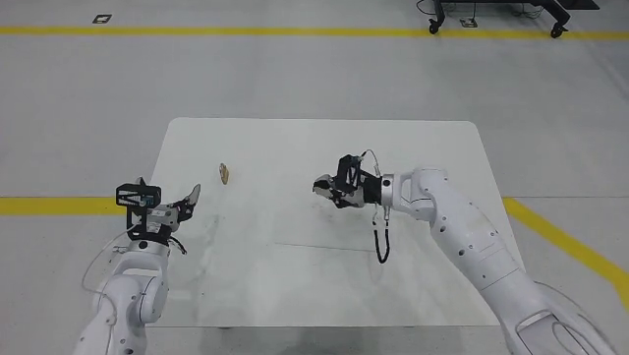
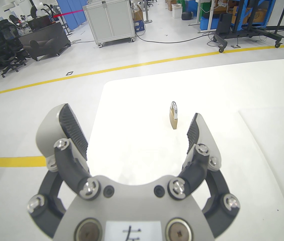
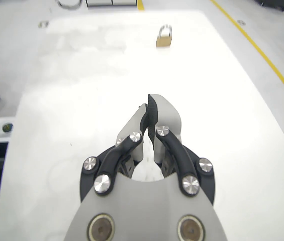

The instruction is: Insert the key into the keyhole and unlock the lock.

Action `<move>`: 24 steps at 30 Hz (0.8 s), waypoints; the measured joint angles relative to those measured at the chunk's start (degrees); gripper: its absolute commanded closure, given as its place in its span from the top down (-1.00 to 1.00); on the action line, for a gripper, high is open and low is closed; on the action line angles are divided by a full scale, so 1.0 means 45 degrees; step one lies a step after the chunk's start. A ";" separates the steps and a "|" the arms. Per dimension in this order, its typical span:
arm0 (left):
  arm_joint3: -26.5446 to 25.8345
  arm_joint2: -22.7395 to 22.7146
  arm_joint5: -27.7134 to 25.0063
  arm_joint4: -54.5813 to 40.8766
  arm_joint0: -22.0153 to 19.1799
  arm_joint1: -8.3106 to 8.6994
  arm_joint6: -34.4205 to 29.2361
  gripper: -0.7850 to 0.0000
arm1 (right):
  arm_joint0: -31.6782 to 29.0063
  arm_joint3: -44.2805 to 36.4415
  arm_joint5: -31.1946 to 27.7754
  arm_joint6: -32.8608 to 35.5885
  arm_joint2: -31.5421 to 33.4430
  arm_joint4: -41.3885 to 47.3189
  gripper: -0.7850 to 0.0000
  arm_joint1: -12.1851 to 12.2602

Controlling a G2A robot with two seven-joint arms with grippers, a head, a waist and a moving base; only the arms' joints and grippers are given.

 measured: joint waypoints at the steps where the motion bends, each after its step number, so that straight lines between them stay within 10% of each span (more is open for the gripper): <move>1: 0.0000 0.0000 0.0000 0.0000 0.0000 0.0000 0.0000 1.00 | -0.0072 0.0032 -0.0256 -0.0809 0.0062 0.0364 -1.00 0.0007; 8: 0.0000 0.0000 0.0000 0.0000 0.0000 0.0000 0.0000 1.00 | -0.0375 0.0307 -0.0333 -0.5413 -0.0564 0.1999 -1.00 0.0376; 17: -0.0223 -0.0595 -0.0237 -0.0392 0.0251 0.0001 0.0609 1.00 | -0.0365 0.0336 -0.0334 -0.5417 -0.0551 0.1948 -1.00 0.0389; 24: -0.0201 -0.1084 -0.5711 -0.7404 0.0004 0.0052 -0.0480 1.00 | -0.0569 0.1135 -0.0239 -0.4882 -0.0839 0.4835 -1.00 0.0125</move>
